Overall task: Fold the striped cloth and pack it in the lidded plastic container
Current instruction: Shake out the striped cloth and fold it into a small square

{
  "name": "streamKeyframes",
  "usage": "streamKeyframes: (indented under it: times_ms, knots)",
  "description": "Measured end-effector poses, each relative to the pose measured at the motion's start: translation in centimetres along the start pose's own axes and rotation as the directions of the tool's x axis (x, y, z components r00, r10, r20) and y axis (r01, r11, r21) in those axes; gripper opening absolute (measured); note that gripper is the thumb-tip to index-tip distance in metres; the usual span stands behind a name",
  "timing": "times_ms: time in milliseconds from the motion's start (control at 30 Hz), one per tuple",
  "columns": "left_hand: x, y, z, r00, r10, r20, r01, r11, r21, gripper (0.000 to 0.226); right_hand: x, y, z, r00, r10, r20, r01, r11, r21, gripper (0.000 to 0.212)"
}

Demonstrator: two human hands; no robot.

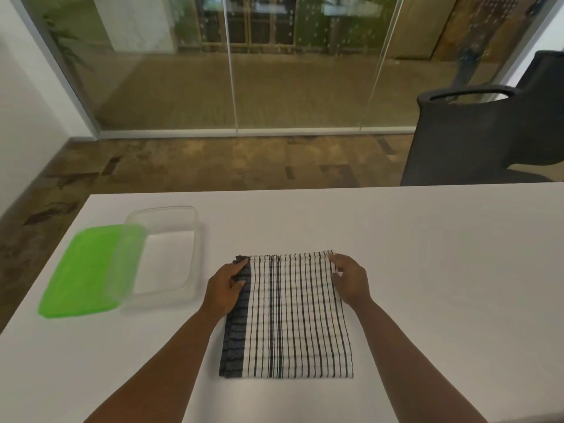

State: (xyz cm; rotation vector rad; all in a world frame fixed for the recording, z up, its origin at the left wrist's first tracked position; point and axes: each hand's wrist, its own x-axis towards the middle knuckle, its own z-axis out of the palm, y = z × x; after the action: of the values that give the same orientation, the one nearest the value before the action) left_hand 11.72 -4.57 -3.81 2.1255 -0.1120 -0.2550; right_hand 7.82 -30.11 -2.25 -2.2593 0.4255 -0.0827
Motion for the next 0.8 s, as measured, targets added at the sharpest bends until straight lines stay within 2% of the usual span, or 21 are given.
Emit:
streamKeyframes:
  times_ms: [100, 233, 367, 433, 533, 633, 700, 733, 800]
  knots:
    - [0.3, -0.5, 0.3, 0.997, 0.02, 0.079, -0.026, 0.997, 0.075, 0.062, 0.2, 0.6, 0.4, 0.99, -0.019, 0.14, 0.028, 0.998, -0.06, 0.059]
    - [0.4, -1.0, 0.9, 0.983, -0.035, 0.181, -0.008, 0.973, 0.23, 0.079, 0.7, 1.7, 1.1, 0.946, 0.055, 0.32, 0.014, 0.977, -0.211, 0.079]
    - [0.2, -1.2, 1.3, 0.993, -0.085, 0.088, 0.067, 0.98, 0.19, 0.085, -0.4, 2.3, 1.4, 0.967, 0.062, 0.246, -0.027, 0.989, -0.144, 0.076]
    - [-0.2, -1.4, 1.3, 0.993, -0.114, 0.027, 0.107, 0.98, 0.17, 0.088, -1.8, 2.7, 1.7, 0.979, 0.046, 0.2, -0.007, 0.981, -0.193, 0.075]
    - [-1.6, -1.6, 1.7, 0.987, -0.156, 0.049, 0.136, 0.951, 0.278, 0.097, -5.0, 3.1, 3.1, 0.985, -0.039, 0.166, 0.111, 0.884, -0.454, 0.078]
    - [-2.8, -1.7, 2.0, 0.97, -0.217, 0.113, 0.161, 0.914, 0.372, 0.116, -8.7, 2.5, 5.1, 0.926, -0.197, 0.322, 0.334, 0.825, -0.456, 0.081]
    - [-3.3, -1.6, 1.7, 0.962, -0.222, 0.161, 0.134, 0.893, 0.429, 0.131, -10.6, 2.1, 5.7, 0.865, -0.269, 0.424, 0.48, 0.689, -0.543, 0.078]
    - [-3.5, -1.7, 1.5, 0.957, -0.214, 0.196, 0.097, 0.872, 0.479, 0.137, -11.3, 2.1, 5.7, 0.858, -0.252, 0.447, 0.493, 0.648, -0.58, 0.074]
    - [-4.4, -2.2, 1.2, 0.948, -0.182, 0.261, -0.007, 0.809, 0.588, 0.142, -12.3, 2.1, 5.4, 0.871, -0.176, 0.459, 0.456, 0.64, -0.619, 0.065]
